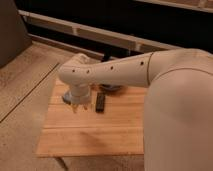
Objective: Place the pepper on the white sponge
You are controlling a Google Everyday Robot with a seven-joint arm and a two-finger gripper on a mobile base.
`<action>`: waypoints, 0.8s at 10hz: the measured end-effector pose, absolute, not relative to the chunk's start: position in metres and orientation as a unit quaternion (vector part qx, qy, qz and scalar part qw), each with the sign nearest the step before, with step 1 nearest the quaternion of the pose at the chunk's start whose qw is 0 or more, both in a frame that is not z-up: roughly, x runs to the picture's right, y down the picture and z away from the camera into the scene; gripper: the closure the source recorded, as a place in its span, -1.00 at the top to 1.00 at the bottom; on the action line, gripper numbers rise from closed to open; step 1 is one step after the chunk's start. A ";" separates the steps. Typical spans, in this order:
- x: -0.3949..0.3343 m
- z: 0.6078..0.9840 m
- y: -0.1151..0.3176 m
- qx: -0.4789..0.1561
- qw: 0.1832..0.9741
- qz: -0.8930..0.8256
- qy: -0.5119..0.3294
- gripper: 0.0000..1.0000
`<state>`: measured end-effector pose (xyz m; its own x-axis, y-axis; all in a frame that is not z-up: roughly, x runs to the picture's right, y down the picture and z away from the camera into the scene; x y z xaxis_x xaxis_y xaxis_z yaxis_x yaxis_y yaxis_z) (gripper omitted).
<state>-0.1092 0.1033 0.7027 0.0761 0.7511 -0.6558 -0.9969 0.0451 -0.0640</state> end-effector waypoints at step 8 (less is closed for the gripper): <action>-0.123 0.784 0.054 -0.246 0.706 0.633 0.200 0.30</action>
<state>-0.1227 0.0543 0.7842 0.1187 0.7957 -0.5939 -0.9925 0.0781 -0.0936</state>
